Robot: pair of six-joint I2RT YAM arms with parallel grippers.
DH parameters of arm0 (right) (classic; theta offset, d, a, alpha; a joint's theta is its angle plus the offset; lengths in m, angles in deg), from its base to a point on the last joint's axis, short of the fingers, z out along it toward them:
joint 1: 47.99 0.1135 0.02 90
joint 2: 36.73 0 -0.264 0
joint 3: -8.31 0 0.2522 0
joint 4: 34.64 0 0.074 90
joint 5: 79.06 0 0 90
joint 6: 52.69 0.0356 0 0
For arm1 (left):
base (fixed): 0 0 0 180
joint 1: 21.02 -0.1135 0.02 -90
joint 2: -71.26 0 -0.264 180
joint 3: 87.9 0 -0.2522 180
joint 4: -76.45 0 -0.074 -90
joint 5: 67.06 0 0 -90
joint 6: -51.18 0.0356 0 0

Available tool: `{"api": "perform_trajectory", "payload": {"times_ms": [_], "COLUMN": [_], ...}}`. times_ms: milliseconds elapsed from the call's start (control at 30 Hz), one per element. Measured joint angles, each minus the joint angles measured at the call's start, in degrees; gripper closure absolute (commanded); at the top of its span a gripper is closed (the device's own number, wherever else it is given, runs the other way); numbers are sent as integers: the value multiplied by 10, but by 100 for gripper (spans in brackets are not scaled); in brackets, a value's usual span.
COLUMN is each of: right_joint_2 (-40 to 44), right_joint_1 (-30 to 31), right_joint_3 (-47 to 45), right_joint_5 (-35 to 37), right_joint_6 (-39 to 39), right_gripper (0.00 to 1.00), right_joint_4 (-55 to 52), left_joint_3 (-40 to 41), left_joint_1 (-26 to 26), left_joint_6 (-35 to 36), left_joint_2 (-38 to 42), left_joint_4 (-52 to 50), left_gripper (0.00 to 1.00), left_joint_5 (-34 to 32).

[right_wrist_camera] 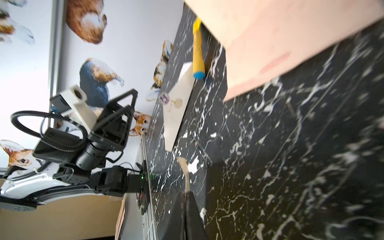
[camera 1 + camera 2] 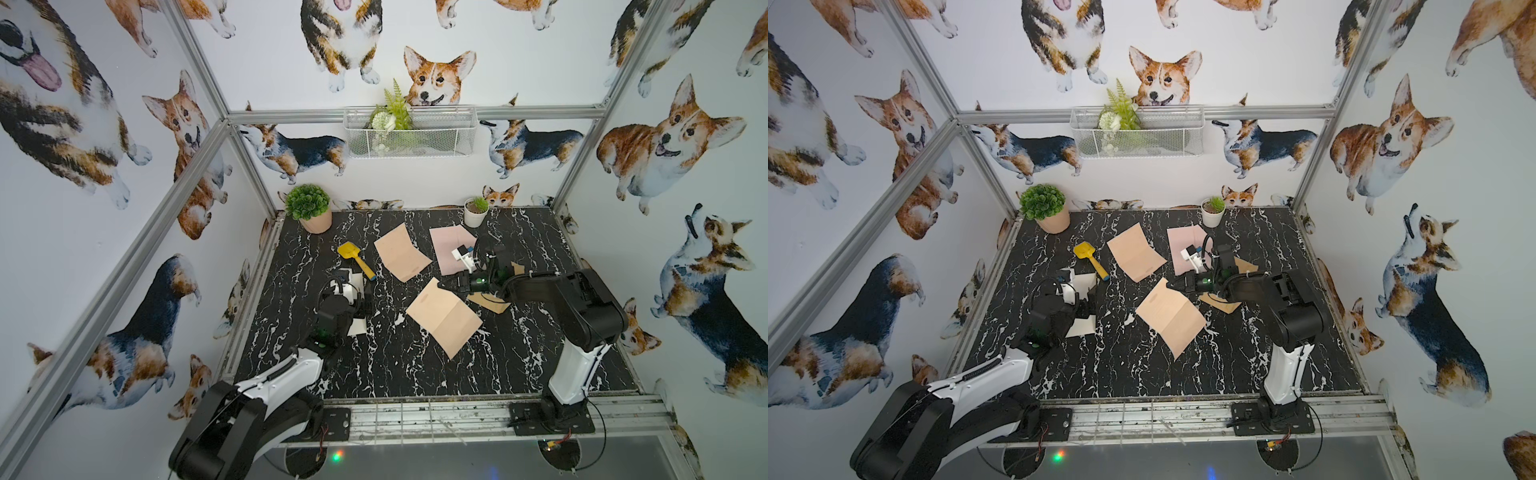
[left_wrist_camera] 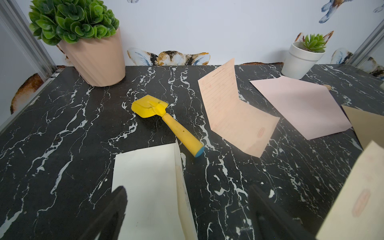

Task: Take the letter paper out of the envelope
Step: Pick up the letter paper from the center of the board, then place the letter paper at the center of the board.

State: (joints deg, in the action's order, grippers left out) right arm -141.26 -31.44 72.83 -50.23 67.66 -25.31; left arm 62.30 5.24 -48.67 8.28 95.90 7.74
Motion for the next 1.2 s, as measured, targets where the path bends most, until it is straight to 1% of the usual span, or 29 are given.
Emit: {"api": "perform_trajectory", "payload": {"times_ms": [167,300,400,500,667,933,1067,1200], "right_joint_2": [57,82,72,36,-44,-104,-151,-209], "right_joint_1": [-89,-181,-262,-309,-336,-339,-339,-343], "right_joint_3": [52,87,111,145,237,315,368,428], "right_joint_5": [29,59,83,101,122,207,214,191], "right_joint_6": [-17,-17,20,60,71,34,10,-7], "right_gripper": [100,100,100,100,100,100,100,100], "right_joint_4": [-59,-81,-72,-59,-74,-98,-116,-119], "left_joint_3": [0,0,1,1,0,-1,-1,-1], "left_joint_1": [0,0,0,0,0,0,0,0], "left_joint_6": [0,0,0,0,0,0,0,0], "left_joint_2": [0,0,0,-2,-7,-15,-17,-18], "left_joint_4": [0,0,0,0,0,1,1,1], "left_gripper": [7,7,7,7,7,7,7,7], "left_joint_5": [-1,-1,-1,-1,-1,-1,-1,-1]}}
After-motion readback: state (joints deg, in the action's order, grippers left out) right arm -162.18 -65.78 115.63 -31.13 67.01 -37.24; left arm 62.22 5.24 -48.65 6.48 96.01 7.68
